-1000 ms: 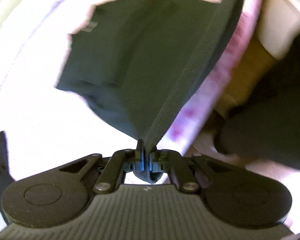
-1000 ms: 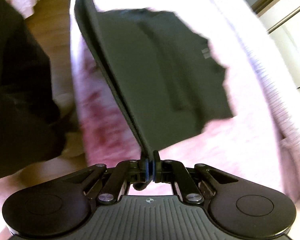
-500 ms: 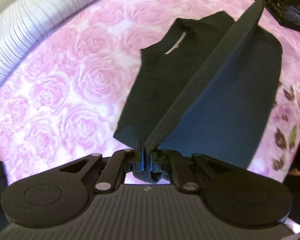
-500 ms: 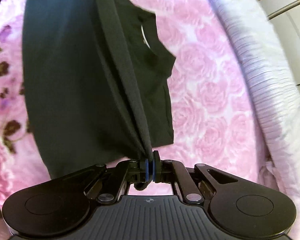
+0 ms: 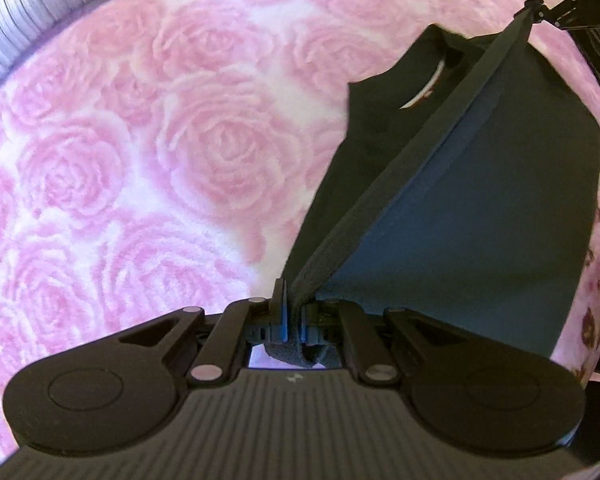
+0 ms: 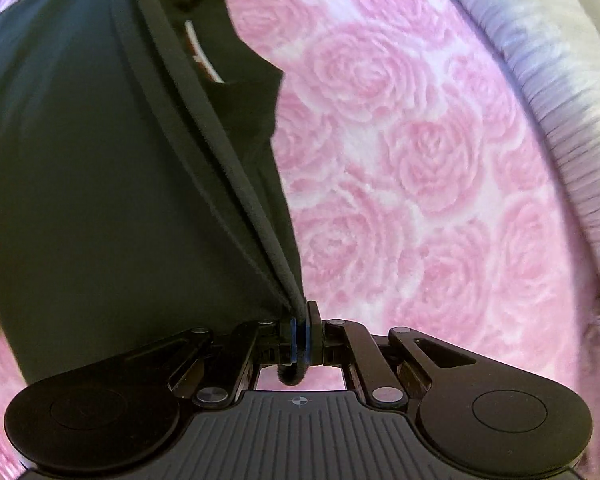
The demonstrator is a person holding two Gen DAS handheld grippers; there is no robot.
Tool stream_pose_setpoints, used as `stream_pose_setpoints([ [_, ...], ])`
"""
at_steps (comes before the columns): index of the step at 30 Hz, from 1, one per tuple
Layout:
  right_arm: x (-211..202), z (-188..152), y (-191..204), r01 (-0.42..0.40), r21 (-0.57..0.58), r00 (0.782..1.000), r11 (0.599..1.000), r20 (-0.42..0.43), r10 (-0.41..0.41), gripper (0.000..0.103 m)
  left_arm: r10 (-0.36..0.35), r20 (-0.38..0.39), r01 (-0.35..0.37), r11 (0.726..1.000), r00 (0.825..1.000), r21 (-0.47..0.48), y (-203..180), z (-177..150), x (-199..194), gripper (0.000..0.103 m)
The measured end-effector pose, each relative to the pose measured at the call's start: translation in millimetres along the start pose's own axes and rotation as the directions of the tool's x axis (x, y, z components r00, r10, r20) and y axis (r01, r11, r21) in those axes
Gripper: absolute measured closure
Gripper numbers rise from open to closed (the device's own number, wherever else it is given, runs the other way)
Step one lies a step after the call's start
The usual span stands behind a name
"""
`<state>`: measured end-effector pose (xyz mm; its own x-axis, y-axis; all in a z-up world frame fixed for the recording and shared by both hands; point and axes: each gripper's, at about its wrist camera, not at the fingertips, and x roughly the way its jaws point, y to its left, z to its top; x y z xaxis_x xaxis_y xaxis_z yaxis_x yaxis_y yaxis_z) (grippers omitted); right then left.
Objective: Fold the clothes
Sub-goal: 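Lay the hem down on the collar and open both grippers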
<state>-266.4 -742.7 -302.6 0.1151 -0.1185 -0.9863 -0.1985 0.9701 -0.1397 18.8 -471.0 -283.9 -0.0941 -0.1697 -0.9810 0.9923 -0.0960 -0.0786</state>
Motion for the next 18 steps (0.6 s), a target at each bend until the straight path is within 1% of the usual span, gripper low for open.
stream_pose_setpoints([
  [4,18,1,-22,-0.069,0.116,0.997,0.991,0.033,0.066,0.101,-0.015,-0.017,0.015,0.999,1.0,-0.041,11,3,22,0.099],
  [6,29,0,-27,-0.089,0.146,0.995,0.985,0.048,0.083,0.101,-0.029,-0.013,0.028,0.996,0.999,-0.089,19,3,31,0.097],
  [8,37,-2,-31,-0.105,0.17,0.993,0.98,0.069,0.095,0.101,-0.027,0.008,0.028,0.986,1.0,-0.163,29,1,36,0.09],
  [10,41,-8,-39,-0.127,0.255,0.989,0.959,0.107,0.103,0.099,0.006,0.049,0.007,0.964,0.999,-0.264,39,-5,34,0.077],
  [11,42,-11,-43,-0.14,0.312,0.986,0.94,0.128,0.104,0.094,0.037,0.072,-0.011,0.942,0.997,-0.335,45,-10,31,0.076],
  [12,41,-16,-48,-0.151,0.381,0.983,0.912,0.152,0.099,0.093,0.052,0.097,-0.01,0.918,0.994,-0.396,51,-16,27,0.079],
  [14,36,-30,-54,-0.182,0.508,0.973,0.842,0.214,0.081,0.089,0.087,0.143,-0.002,0.86,0.986,-0.511,61,-28,19,0.079],
  [15,32,-37,-56,-0.199,0.56,0.967,0.804,0.243,0.069,0.088,0.092,0.17,0.017,0.835,0.981,-0.55,64,-35,15,0.08],
  [16,29,-43,-57,-0.211,0.598,0.962,0.773,0.265,0.057,0.085,0.093,0.185,0.031,0.818,0.978,-0.574,65,-40,11,0.08],
  [17,26,-49,-57,-0.221,0.634,0.957,0.741,0.286,0.042,0.083,0.088,0.2,0.047,0.807,0.976,-0.589,65,-46,8,0.08],
  [18,22,-56,-58,-0.227,0.669,0.953,0.708,0.303,0.019,0.081,0.078,0.21,0.062,0.806,0.975,-0.588,64,-49,7,0.08],
])
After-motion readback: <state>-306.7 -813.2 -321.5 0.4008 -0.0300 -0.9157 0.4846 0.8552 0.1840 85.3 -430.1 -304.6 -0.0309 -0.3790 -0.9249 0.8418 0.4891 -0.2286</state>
